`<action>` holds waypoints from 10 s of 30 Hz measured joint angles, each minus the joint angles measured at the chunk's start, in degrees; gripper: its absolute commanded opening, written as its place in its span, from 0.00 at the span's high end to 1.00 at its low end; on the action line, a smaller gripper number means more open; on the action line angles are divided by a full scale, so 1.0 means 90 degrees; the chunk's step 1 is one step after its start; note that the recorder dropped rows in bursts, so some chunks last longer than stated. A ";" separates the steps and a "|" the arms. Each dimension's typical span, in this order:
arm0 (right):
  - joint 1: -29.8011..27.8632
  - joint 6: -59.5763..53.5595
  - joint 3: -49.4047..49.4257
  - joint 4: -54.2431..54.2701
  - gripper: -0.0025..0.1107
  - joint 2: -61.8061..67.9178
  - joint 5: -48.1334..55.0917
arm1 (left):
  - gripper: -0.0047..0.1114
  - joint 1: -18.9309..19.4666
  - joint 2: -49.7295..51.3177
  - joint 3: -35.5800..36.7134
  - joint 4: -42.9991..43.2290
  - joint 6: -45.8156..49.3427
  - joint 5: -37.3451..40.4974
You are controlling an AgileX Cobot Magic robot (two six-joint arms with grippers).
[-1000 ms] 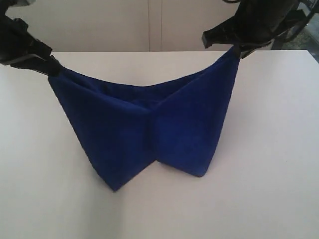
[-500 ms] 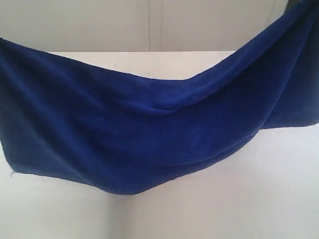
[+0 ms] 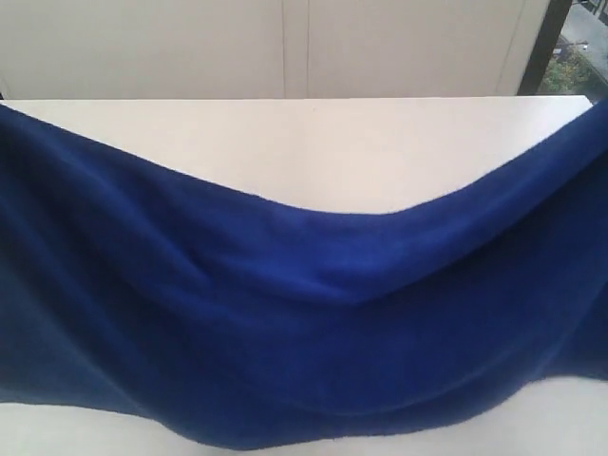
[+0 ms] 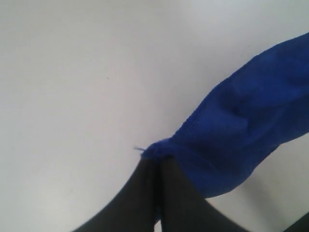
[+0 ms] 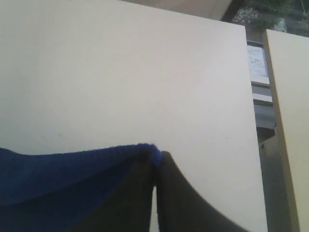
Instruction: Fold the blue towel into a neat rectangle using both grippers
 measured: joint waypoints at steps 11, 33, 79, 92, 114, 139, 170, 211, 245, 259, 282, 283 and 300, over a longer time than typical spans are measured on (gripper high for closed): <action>0.0000 0.0833 0.0742 -0.0416 0.98 0.2334 -0.1909 | 0.96 0.0000 0.2452 0.0611 0.0000 -0.0012 -0.1432; -0.0852 0.3802 0.0757 -0.3054 0.98 0.5149 -0.4095 | 0.96 0.0000 0.4885 0.0917 0.0243 -0.0024 -0.5334; -0.2361 0.3891 0.0757 -0.3352 0.97 0.6603 -0.7249 | 0.96 0.0315 0.6537 0.0917 0.0634 -0.0012 -0.8502; -0.2371 0.4232 0.0757 -0.3382 0.54 0.6579 -0.6966 | 0.41 0.0315 0.6491 0.0917 0.0645 -0.0002 -0.8561; -0.2371 -0.0670 0.0757 0.1484 0.98 0.6156 -0.2861 | 0.96 0.0315 0.5599 0.0917 0.0645 -0.0026 -0.4261; -0.2371 -0.0337 0.0679 0.0906 0.98 0.6588 -0.2098 | 0.96 0.0315 0.5599 0.0917 0.0630 -0.0026 -0.4165; -0.2371 -0.0337 0.0752 0.1244 0.98 0.5585 -0.2429 | 0.96 0.0315 0.5054 0.2232 0.0509 -0.0026 -0.3420; -0.2371 -0.0952 0.1885 0.2227 0.98 0.4896 -0.2364 | 0.96 0.0315 0.3725 0.2220 0.0802 -0.0026 -0.3466; -0.2371 -0.0952 0.2807 0.2002 0.98 0.5124 -0.2252 | 0.96 0.0315 0.3334 0.2220 0.0511 -0.0026 -0.3508; -0.2371 -0.1409 0.2743 0.2628 0.98 0.3808 -0.3076 | 0.96 0.0315 0.2977 0.2220 -0.0001 -0.0178 -0.2930; -0.2371 -0.2124 0.2826 0.3598 0.98 0.3613 -0.3482 | 0.96 0.1300 0.1407 0.0808 0.0817 -0.0823 -0.0864; -0.2371 -0.2124 0.2826 0.3598 0.98 0.3613 -0.3482 | 0.96 0.1430 0.1455 0.0783 0.0541 -0.0650 -0.0806; -0.2419 -0.2124 0.2826 0.3609 0.98 0.3598 -0.3655 | 0.96 0.1697 0.0214 0.0754 -0.0388 0.0107 -0.0331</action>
